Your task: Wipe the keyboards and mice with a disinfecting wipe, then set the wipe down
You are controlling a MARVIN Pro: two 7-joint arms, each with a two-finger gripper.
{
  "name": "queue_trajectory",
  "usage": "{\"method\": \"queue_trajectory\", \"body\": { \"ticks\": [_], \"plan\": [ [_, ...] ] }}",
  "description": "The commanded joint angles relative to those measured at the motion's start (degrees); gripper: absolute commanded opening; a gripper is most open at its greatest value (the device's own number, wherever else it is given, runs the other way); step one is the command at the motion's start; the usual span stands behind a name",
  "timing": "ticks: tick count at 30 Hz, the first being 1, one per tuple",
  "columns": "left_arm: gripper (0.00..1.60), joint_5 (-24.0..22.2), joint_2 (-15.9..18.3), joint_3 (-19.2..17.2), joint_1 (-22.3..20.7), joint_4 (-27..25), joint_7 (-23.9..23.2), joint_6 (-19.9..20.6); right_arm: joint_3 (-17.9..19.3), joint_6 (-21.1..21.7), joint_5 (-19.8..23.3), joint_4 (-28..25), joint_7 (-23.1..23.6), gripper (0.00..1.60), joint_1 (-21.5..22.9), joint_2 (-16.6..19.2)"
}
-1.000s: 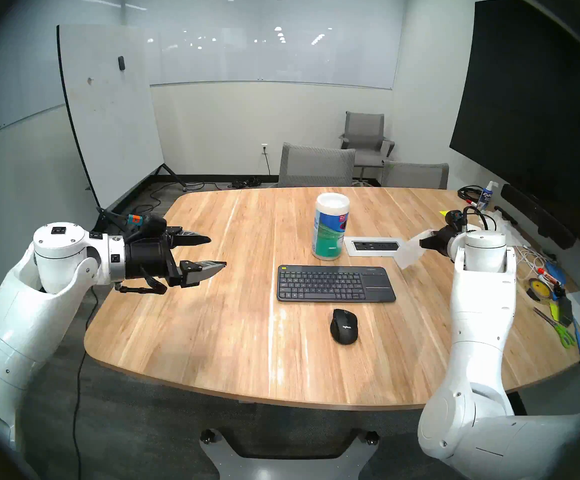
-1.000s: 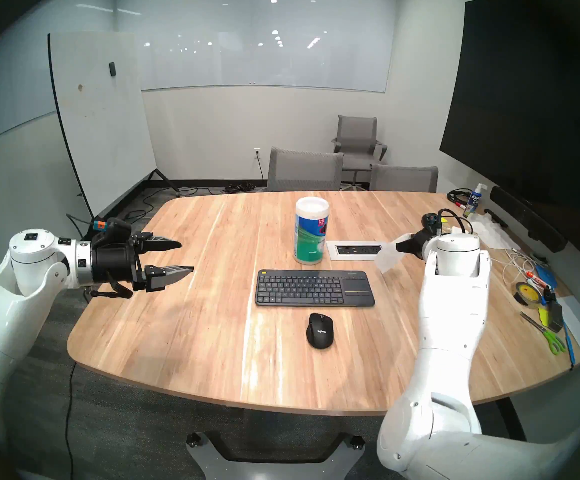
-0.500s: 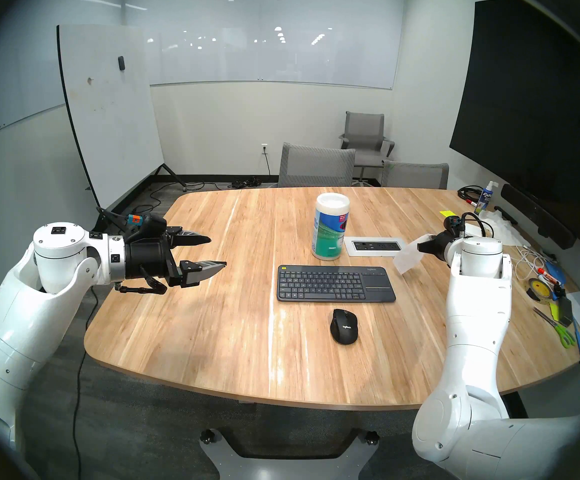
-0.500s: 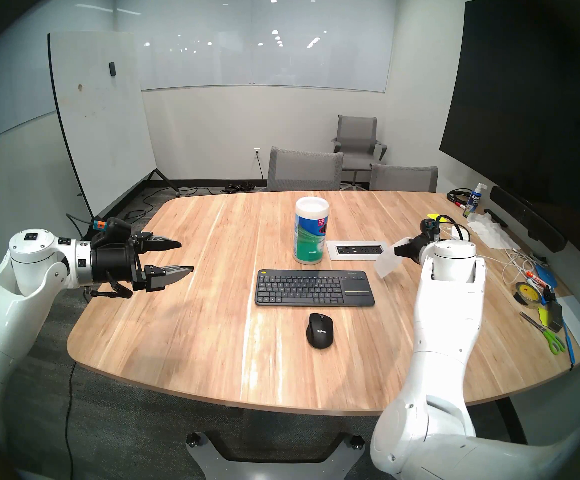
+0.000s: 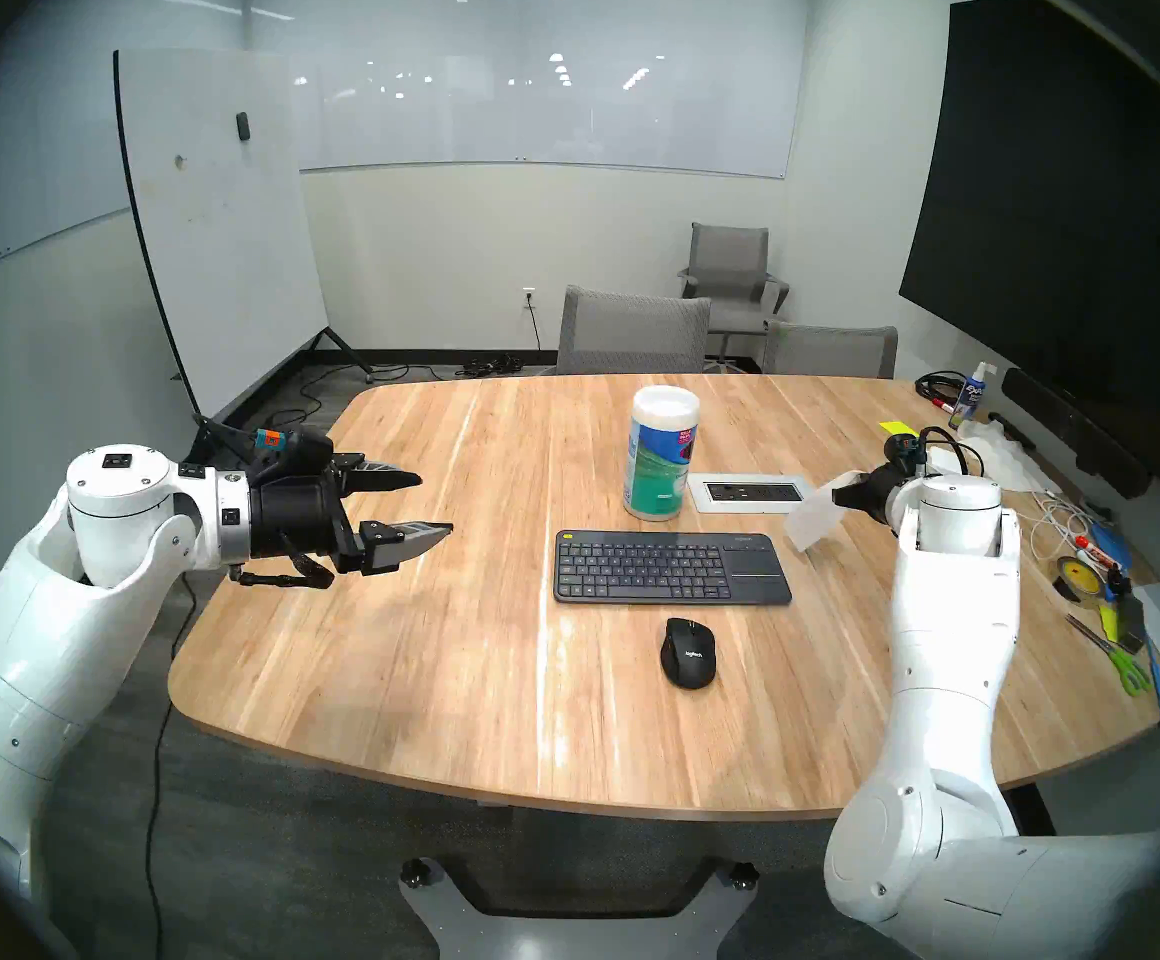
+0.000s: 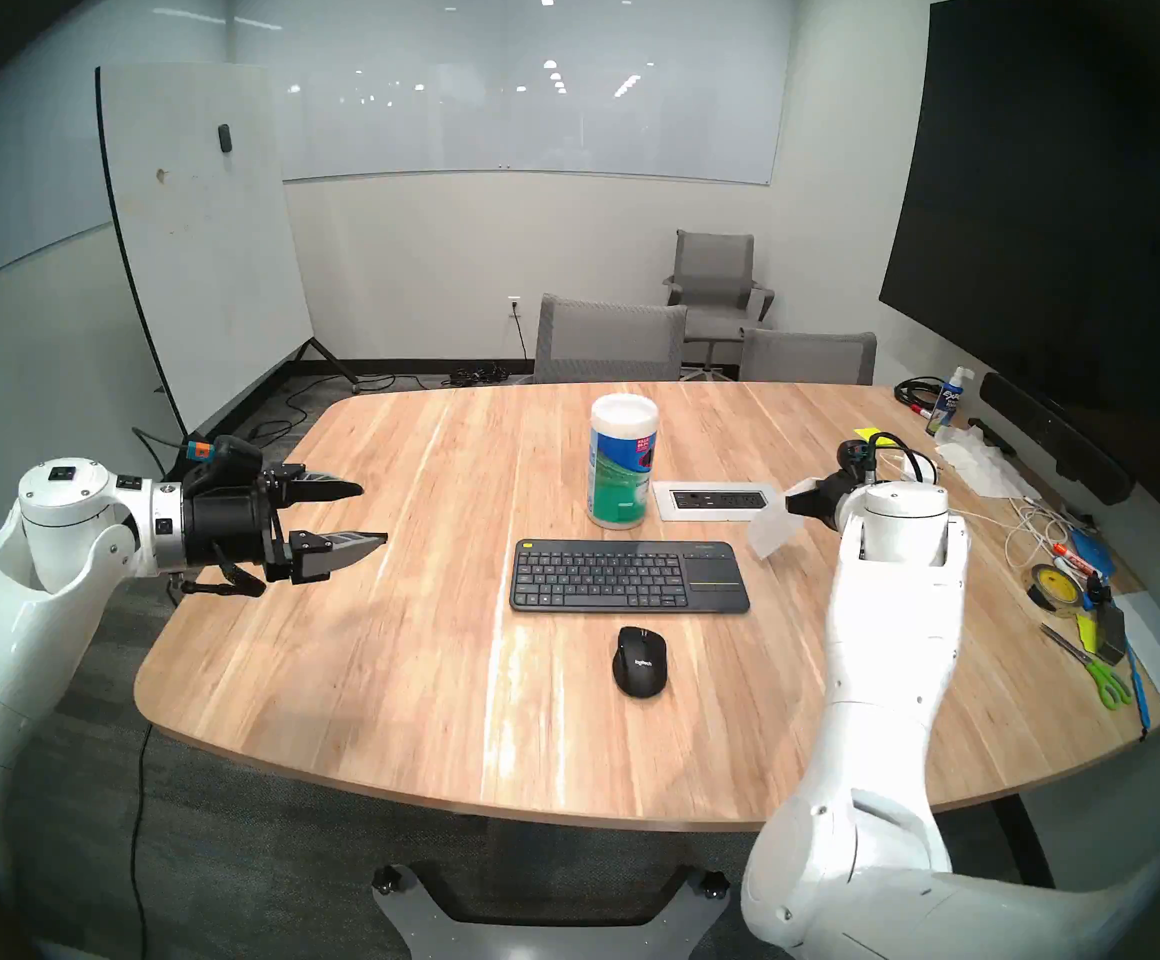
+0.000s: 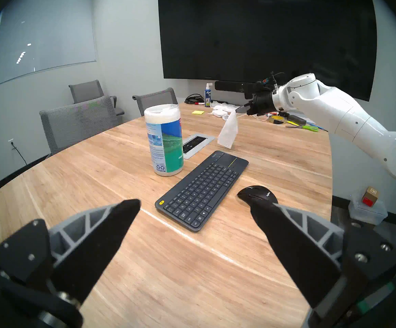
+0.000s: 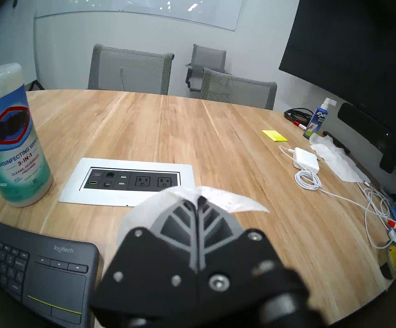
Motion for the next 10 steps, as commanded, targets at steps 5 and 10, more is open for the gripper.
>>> {"method": "queue_trajectory", "body": {
  "ticks": [5,10],
  "plan": [
    [1.60,-0.3,-0.1,-0.6,-0.3,-0.4,0.0,0.0,-0.3,0.1,0.0,-0.9,0.0,0.00,1.3,0.3],
    [1.60,-0.3,-0.1,-0.6,-0.3,-0.4,0.0,0.0,-0.4,0.1,0.0,-0.9,-0.1,0.00,1.3,0.4]
  ]
}}
